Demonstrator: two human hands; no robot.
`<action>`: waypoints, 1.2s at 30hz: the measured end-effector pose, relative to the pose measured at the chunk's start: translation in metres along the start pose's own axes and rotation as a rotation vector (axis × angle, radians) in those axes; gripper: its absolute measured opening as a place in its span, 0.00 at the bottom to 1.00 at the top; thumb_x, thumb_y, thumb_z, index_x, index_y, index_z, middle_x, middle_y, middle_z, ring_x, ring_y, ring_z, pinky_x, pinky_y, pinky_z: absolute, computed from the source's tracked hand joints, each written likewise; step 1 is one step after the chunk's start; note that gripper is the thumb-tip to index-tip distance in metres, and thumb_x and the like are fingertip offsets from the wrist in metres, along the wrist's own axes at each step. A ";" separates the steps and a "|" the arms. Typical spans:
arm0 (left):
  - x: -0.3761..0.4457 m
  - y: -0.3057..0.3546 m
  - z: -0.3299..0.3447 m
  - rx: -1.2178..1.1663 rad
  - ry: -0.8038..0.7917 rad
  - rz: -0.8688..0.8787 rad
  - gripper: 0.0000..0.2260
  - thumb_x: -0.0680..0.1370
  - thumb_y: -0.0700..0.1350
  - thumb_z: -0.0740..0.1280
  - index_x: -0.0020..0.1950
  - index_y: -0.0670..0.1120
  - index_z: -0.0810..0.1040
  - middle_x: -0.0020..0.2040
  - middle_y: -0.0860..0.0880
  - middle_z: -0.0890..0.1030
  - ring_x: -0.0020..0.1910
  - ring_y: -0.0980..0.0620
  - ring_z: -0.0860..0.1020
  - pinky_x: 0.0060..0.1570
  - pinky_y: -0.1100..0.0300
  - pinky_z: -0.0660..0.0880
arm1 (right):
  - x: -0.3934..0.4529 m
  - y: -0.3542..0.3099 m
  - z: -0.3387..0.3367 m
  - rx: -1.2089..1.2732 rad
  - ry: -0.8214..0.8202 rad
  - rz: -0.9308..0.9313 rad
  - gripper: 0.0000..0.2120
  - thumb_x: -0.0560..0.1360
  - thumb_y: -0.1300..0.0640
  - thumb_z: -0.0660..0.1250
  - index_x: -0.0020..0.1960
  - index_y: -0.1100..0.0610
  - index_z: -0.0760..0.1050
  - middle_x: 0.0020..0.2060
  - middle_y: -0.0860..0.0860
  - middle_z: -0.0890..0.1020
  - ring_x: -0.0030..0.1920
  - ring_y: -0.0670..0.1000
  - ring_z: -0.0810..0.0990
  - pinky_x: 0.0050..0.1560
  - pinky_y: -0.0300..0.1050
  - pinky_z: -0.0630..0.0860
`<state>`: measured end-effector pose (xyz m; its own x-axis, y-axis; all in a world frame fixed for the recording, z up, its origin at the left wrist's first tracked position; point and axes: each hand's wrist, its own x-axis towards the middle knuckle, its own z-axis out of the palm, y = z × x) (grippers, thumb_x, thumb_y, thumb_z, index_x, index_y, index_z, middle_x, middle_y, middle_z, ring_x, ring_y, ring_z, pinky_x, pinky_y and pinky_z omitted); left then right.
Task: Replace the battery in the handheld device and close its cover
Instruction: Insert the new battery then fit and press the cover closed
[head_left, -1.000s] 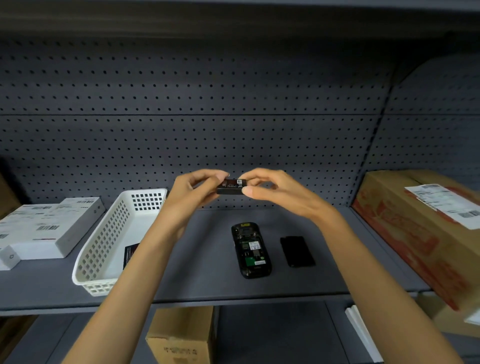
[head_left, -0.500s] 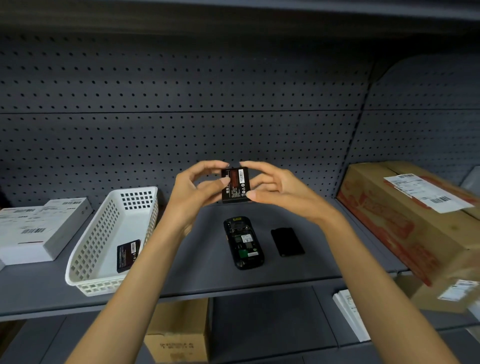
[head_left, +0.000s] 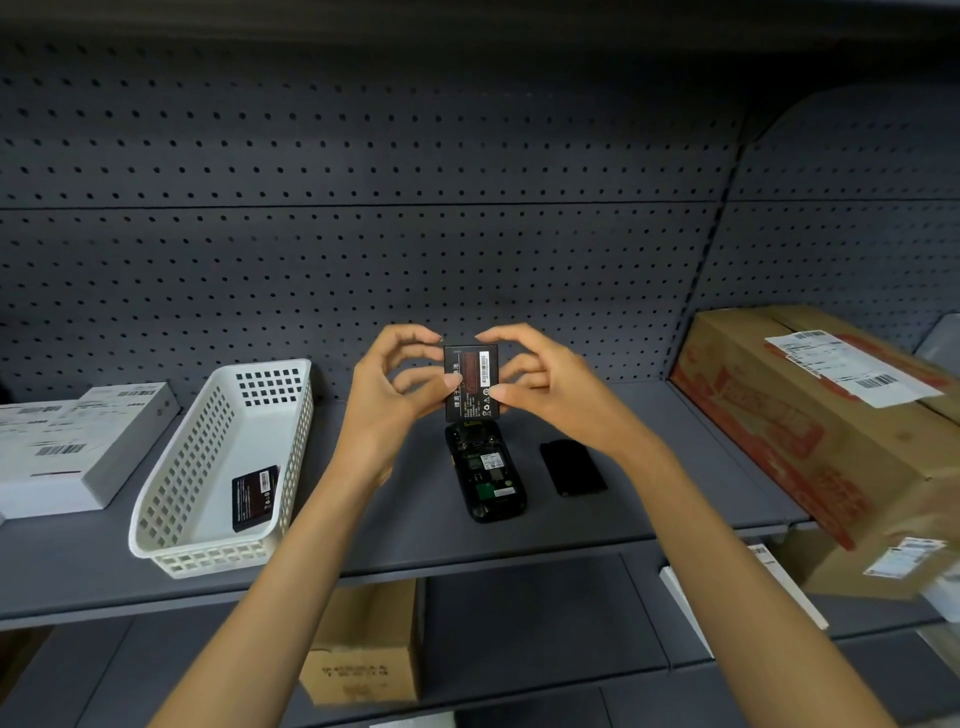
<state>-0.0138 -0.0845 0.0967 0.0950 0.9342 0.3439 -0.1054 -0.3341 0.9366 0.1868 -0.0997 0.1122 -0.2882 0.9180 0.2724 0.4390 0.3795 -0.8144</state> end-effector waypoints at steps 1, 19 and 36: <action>-0.001 -0.002 0.001 0.006 -0.006 0.006 0.17 0.71 0.32 0.74 0.52 0.50 0.76 0.46 0.55 0.82 0.42 0.56 0.83 0.46 0.62 0.80 | -0.001 0.002 0.001 -0.014 0.008 0.003 0.22 0.77 0.59 0.70 0.68 0.45 0.71 0.47 0.50 0.86 0.46 0.47 0.86 0.59 0.43 0.79; -0.012 -0.016 0.012 0.068 -0.047 0.069 0.17 0.69 0.32 0.76 0.54 0.42 0.77 0.42 0.57 0.81 0.43 0.58 0.82 0.51 0.63 0.78 | -0.015 0.021 -0.002 -0.142 0.144 -0.023 0.08 0.74 0.60 0.73 0.52 0.53 0.82 0.48 0.43 0.86 0.51 0.40 0.83 0.50 0.36 0.78; -0.018 -0.042 0.021 0.040 -0.040 -0.061 0.13 0.73 0.35 0.74 0.55 0.42 0.77 0.50 0.47 0.81 0.44 0.49 0.84 0.45 0.61 0.80 | -0.026 0.045 0.005 -0.025 0.090 0.088 0.13 0.75 0.60 0.73 0.59 0.54 0.79 0.49 0.47 0.85 0.48 0.42 0.84 0.50 0.35 0.78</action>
<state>0.0096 -0.0902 0.0520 0.1392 0.9475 0.2880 -0.0583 -0.2825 0.9575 0.2101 -0.1070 0.0656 -0.1705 0.9541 0.2460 0.4803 0.2985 -0.8247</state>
